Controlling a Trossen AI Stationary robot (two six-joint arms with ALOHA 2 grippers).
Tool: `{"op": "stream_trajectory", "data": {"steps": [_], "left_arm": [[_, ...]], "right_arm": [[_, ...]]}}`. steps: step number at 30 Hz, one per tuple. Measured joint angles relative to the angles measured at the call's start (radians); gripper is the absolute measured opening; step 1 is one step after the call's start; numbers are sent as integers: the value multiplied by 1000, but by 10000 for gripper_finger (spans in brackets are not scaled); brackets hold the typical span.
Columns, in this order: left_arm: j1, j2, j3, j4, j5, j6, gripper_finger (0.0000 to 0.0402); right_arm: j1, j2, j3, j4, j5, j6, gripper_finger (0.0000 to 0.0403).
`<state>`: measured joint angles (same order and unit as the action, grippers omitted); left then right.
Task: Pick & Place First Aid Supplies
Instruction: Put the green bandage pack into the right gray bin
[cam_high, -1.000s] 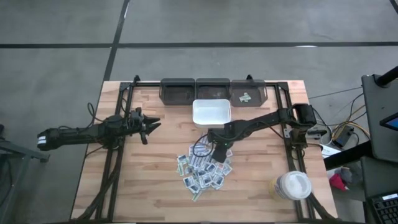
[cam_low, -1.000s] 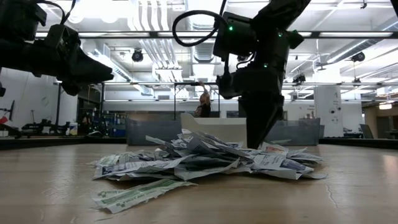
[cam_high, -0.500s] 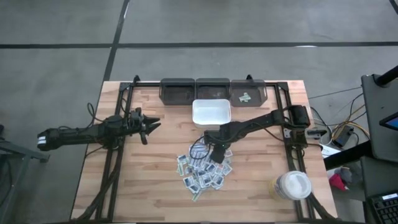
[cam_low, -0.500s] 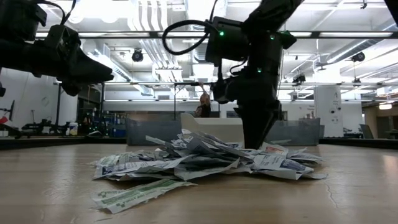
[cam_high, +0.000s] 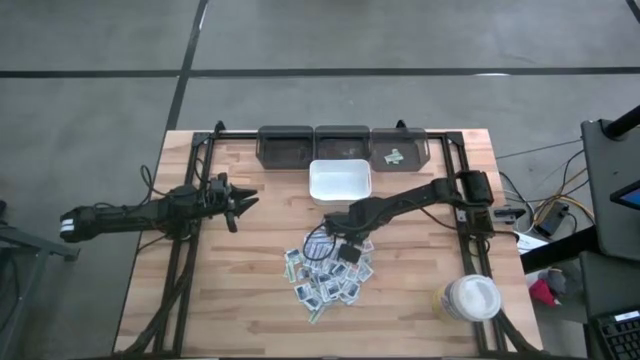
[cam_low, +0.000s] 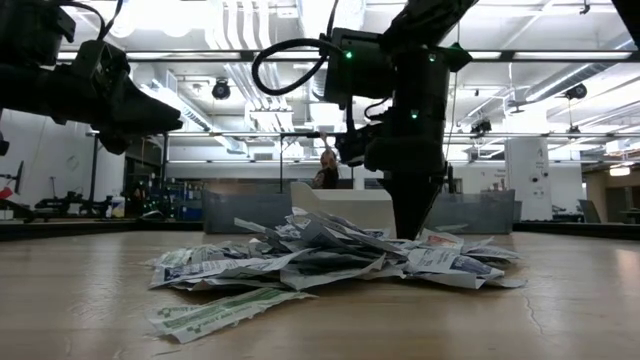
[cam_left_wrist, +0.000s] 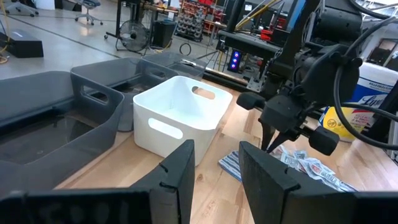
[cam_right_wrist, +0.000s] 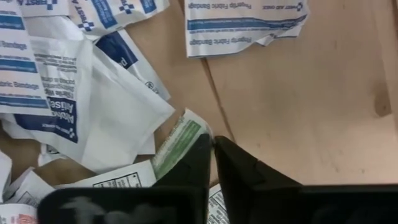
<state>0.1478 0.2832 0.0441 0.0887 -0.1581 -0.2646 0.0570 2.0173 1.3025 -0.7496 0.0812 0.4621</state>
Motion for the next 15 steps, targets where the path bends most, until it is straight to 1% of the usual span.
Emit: {"op": "stream_trajectory", "data": {"steps": [4, 7, 15], "left_arm": [[0, 0, 0, 0, 0, 0, 120], [0, 0, 0, 0, 0, 0, 120], [0, 0, 0, 0, 0, 0, 119]], "right_arm": [[0, -19, -1, -15, 1, 6, 9], [-2, -54, -9, -41, 4, 42, 8], [-4, -218, -5, -52, -7, 63, 8]]}}
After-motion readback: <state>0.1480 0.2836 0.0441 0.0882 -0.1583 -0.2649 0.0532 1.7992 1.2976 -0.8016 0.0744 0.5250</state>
